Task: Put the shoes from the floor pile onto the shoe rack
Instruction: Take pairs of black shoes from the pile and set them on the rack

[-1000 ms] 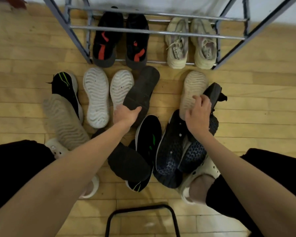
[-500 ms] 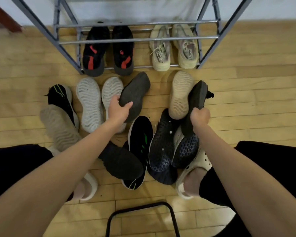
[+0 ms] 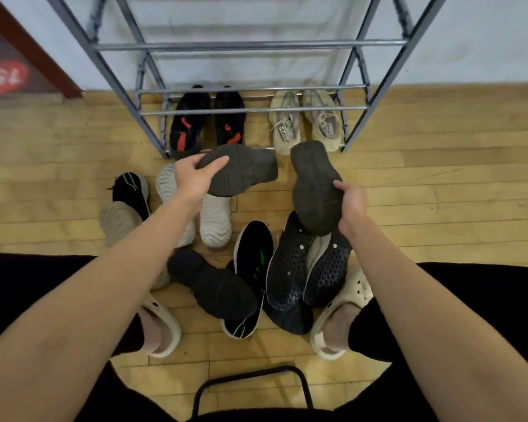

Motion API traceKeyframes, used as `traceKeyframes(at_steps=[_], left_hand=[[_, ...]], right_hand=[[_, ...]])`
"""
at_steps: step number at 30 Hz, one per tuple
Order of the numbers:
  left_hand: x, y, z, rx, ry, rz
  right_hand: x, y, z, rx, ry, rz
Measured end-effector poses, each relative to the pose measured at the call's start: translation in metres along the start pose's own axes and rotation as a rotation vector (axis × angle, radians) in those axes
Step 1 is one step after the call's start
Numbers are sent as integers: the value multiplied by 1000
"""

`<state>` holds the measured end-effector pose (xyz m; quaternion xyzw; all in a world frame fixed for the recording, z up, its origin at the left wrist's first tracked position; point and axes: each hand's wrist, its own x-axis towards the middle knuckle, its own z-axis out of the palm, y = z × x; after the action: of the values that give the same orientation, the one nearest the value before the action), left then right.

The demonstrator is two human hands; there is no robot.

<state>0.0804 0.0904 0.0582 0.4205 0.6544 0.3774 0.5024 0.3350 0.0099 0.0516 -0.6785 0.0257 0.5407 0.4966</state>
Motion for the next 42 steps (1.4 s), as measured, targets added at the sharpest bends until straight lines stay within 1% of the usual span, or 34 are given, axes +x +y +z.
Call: traceKeyframes(at_steps=[2,4,7,10,12,14,15,17,19,20,22,24,26,27,29,31,33,35,36,37,39,41,42], left_hand=[[-1,8,-11,-42,6,-32],[-4,10,-21,-98,13,-70],[-15,4,-28,-215,16,-147],[-21,-6,-37,-271,62,-200],[-20,-8,-46,-249,121,-233],[-17,-4,-52,-137,216,-196],[-16,-1,-54,-37,245,-156],[-14,9,-58,193,228,-124],[-12,17,-60,331,140,-167],[-13,21,-61,356,93,-196],[-11,25,-62,398,60,-245],[-7,23,-66,462,74,-265],[-4,24,-70,518,62,-318],[-1,23,-70,495,40,-349],[4,25,-68,343,34,-395],[10,25,-64,181,24,-393],[18,22,-58,132,-40,-386],[22,19,-56,142,-93,-356],[23,13,-57,174,-118,-307],[24,5,-60,243,-144,-245],[27,-13,-69,395,-164,-112],[31,-35,-78,440,-160,2],[34,-43,-79,424,-156,55]], right_hand=[[-13,3,1,-20,-195,154],[-22,10,5,-28,-290,230],[-36,19,16,-41,-296,286],[-48,34,23,-96,-302,308],[-54,43,28,-137,-263,248],[-53,46,32,-193,-218,137],[-52,45,34,-228,-202,72],[-54,42,38,-274,-258,-7],[-57,39,43,-252,-333,21],[-58,37,45,-217,-367,43],[-59,34,50,-166,-416,60],[-60,30,57,-146,-393,115],[-60,25,65,-194,-336,169],[-59,23,69,-232,-318,200],[-56,24,74,-289,-303,289],[-50,31,75,-325,-289,364],[-45,37,75,-293,-279,379],[-37,39,75,-253,-268,302],[-33,39,76,-293,-270,230],[-30,40,76,-393,-271,153],[-24,41,77,-686,-249,16],[-13,46,73,-921,-177,-102],[-5,49,70,-986,-136,-149]])
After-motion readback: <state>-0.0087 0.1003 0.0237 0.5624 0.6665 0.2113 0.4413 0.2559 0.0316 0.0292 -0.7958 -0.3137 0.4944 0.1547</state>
